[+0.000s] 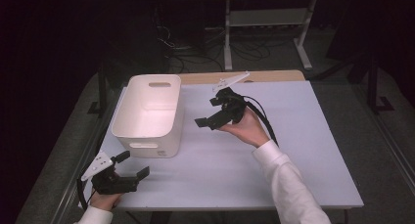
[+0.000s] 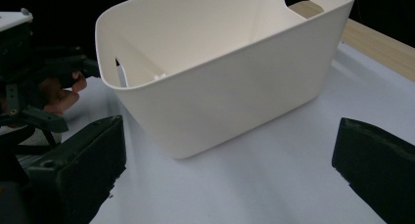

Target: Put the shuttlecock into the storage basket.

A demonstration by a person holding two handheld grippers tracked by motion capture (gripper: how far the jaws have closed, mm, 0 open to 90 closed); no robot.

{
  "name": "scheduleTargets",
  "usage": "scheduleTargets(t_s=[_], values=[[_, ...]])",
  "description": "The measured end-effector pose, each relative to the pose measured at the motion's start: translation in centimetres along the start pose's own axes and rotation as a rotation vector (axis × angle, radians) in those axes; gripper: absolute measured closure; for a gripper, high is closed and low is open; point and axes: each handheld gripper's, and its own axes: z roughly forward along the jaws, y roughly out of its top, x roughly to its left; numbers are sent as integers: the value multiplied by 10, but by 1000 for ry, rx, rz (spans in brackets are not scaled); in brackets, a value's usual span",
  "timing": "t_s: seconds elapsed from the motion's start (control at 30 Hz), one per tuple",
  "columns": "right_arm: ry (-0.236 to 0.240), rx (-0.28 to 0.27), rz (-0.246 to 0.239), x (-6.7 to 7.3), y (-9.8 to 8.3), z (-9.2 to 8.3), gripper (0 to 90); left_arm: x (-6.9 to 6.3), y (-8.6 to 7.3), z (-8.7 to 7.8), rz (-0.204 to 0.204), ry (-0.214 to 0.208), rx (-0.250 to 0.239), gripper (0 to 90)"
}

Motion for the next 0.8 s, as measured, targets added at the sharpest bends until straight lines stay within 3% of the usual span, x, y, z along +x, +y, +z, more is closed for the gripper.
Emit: scheduleTargets(t_s=[0.8], values=[[-17,-27,61,-15,-36,-20,0,-1,0,0,1,3,6,14]])
